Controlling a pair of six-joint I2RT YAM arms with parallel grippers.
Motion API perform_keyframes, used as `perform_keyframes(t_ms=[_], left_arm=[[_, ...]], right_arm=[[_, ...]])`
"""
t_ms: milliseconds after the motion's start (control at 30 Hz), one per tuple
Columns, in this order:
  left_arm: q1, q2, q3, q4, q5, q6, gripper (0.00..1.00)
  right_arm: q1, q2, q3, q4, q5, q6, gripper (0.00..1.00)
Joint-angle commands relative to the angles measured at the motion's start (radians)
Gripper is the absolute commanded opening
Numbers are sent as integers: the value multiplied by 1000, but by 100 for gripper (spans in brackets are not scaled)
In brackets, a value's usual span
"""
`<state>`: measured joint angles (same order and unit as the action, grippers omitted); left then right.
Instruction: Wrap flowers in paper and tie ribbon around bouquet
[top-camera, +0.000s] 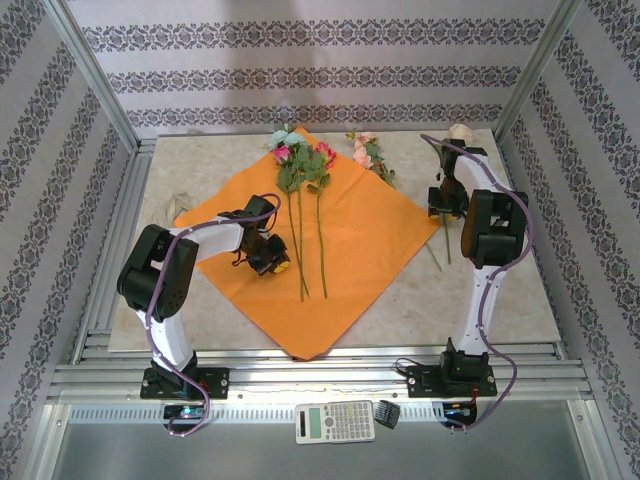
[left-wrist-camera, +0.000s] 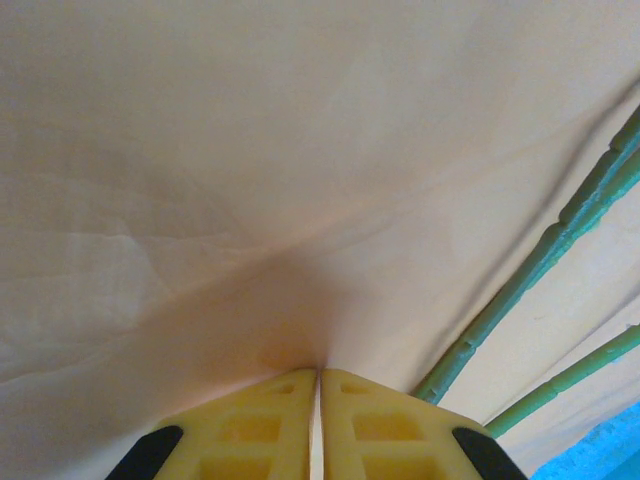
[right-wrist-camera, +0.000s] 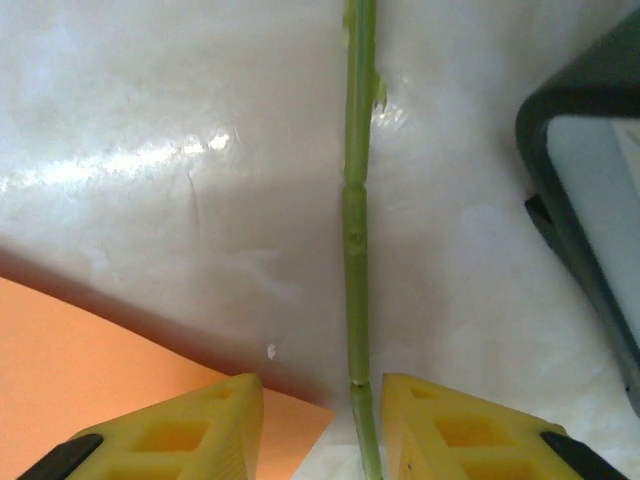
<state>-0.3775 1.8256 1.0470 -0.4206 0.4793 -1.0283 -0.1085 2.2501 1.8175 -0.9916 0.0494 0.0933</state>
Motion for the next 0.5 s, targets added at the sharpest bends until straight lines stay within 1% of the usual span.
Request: perform_keyframes(t_ms=[0,167,267,433,467], left_arm=[[12,-18,-52,-32,-11,10,11],[21,-38,-82,-40,-17,17,11],[25,-41,-82,-41,-20,22,11],[24,-38,-76,-43,-18,21,11],[25,-36,-76,-44,-19,23,11]], right_arm=[[7,25,24,-28,-16,-12,36],[10,46,31,-30,1,-28,32],[13,61,37,-32,6,-32,28],[16,80,67,-40,0,-28,27],[19,83,77,-43,-3,-29,26]])
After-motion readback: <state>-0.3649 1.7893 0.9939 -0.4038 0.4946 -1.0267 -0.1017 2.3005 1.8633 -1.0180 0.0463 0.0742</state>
